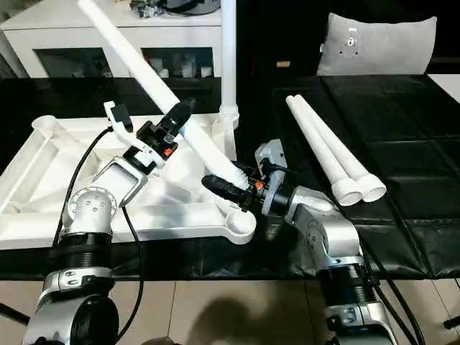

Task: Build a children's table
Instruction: Insert table leg to table base

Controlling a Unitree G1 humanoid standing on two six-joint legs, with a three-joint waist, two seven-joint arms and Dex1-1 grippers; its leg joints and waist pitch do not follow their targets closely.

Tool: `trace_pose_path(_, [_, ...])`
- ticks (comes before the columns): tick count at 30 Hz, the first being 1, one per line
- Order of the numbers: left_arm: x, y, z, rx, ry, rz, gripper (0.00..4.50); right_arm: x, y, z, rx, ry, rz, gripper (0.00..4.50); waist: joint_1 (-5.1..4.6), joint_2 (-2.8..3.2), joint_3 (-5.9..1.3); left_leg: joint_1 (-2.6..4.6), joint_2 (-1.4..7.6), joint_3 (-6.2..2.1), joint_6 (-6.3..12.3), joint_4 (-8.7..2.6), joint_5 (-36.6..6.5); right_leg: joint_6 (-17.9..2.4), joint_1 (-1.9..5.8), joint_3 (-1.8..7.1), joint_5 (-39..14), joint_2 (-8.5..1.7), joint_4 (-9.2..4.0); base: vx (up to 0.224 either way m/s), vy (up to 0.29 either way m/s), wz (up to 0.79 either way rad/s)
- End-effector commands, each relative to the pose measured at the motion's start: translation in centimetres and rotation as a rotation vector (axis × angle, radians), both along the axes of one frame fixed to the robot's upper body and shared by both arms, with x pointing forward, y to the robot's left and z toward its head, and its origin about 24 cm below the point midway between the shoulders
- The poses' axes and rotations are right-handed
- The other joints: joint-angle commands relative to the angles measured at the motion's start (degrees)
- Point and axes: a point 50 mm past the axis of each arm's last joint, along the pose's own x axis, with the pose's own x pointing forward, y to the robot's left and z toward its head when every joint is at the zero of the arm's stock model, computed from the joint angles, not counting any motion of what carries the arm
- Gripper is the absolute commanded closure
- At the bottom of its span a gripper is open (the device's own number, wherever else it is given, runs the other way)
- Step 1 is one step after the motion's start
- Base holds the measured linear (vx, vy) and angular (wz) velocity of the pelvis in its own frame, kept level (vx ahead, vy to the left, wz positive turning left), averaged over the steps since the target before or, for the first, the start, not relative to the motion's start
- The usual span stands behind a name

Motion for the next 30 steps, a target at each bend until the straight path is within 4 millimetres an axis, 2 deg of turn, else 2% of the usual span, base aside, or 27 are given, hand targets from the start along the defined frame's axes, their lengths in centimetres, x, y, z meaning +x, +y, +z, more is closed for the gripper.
trace_pose_path(1, [0.2,0.4,0.7,0.032,-0.019,0.026,2.58,0.0,-0.3,0.1,-0.013,-0.008,-0.019,1.73,0.02,-0.65,-3.89,0.33,3.03,-1.24,6.4,-3.56,-1.3,-11.7,4.14,3.6,-1.3,-4.15,-4.22,0.0,0.0,0.0])
trace_pose_path(3, [0.2,0.4,0.7,0.047,-0.02,0.023,2.61,0.0,-0.2,0.0,-0.014,-0.008,-0.024,1.73,0.05,-1.07,-3.89,0.32,3.04,-1.2,6.59,-3.57,-1.3,-11.7,4.18,3.61,-1.4,-4.19,-4.24,0.0,0.0,0.0])
trace_pose_path(4, [0.2,0.4,0.7,0.05,-0.02,0.026,2.62,0.1,-0.2,0.0,-0.016,-0.008,-0.023,1.73,0.14,-0.85,-3.89,0.32,3.03,-1.22,6.63,-3.56,-1.2,-11.8,4.17,3.6,-1.7,-4.22,-4.17,0.0,0.0,0.0])
trace_pose_path(10, [0.3,0.5,0.6,0.057,-0.011,0.038,2.64,0.2,0.0,-0.1,-0.037,-0.022,-0.033,1.73,0.1,-0.7,-3.94,0.39,3.06,-1.23,6.66,-3.49,-0.9,-11.8,4.08,3.59,-1.3,-4.16,-4.12,0.0,0.0,0.0])
trace_pose_path(12, [0.5,0.6,0.7,0.088,-0.018,0.051,2.64,0.4,-0.2,-0.2,-0.034,-0.004,-0.056,1.17,0.08,-0.77,-3.91,0.35,3.07,-1.24,6.73,-3.52,-1.0,-11.9,4.13,3.59,-1.2,-4.16,-4.1,0.0,0.0,0.0])
trace_pose_path(15, [0.7,0.7,1.0,0.166,-0.041,0.077,2.64,0.4,-0.7,-0.4,0.002,0.047,-0.065,0.95,0.05,-0.69,-3.96,0.44,3.08,-1.33,6.83,-3.54,-0.9,-11.4,4.1,3.62,-1.4,-4.13,-4.15,0.0,0.0,0.0])
trace_pose_path(16, [0.7,0.8,1.1,0.182,-0.046,0.08,2.65,0.3,-0.8,-0.4,0.016,0.054,-0.062,0.86,0.05,-0.84,-3.95,0.38,3.06,-1.3,6.8,-3.54,-0.9,-11.3,4.16,3.63,-1.4,-4.16,-4.13,0.0,0.0,0.0])
trace_pose_path(20, [0.8,0.7,1.3,0.29,-0.076,0.081,2.67,-0.3,-2.1,-0.5,-0.017,0.032,-0.034,0.56,0.2,-0.78,-3.99,0.32,2.98,-1.23,6.75,-3.4,-0.2,-11.1,4.22,3.62,-0.4,-4.17,-3.97,0.0,0.0,0.0])
trace_pose_path(22, [0.8,0.7,1.4,0.328,-0.091,0.074,2.67,-0.6,-3.2,-0.5,-0.031,0.031,-0.039,0.4,0.41,-1.07,-4.02,0.33,3.0,-1.22,7.12,-3.37,-0.1,-11.2,4.25,3.63,-0.4,-4.19,-3.94,0.0,0.0,0.0])
trace_pose_path(24, [0.8,0.6,1.4,0.34,-0.097,0.072,2.67,-0.6,-3.5,-0.5,-0.037,0.033,-0.043,0.22,0.66,-1.02,-4.03,0.24,3.01,-1.22,7.42,-3.29,0.4,-11.4,4.23,3.58,-0.4,-4.22,-3.93,0.0,0.0,0.0])
trace_pose_path(29, [0.9,0.4,1.8,0.37,-0.124,0.059,2.67,0.2,-7.3,0.7,-0.013,0.005,-0.24,0.0,0.74,-1.11,-4.01,0.39,2.95,-1.15,6.86,-3.32,-0.1,-11.3,4.1,3.58,-2.5,-4.19,-4.13,0.0,0.0,0.0])
trace_pose_path(30, [0.9,0.4,1.8,0.37,-0.124,0.059,2.67,0.2,-7.3,0.7,-0.013,0.005,-0.24,0.0,0.73,-1.07,-3.99,0.31,2.8,-1.09,6.67,-3.3,-0.3,-11.2,4.18,3.51,-3.1,-4.16,-4.24,0.0,0.0,0.0])
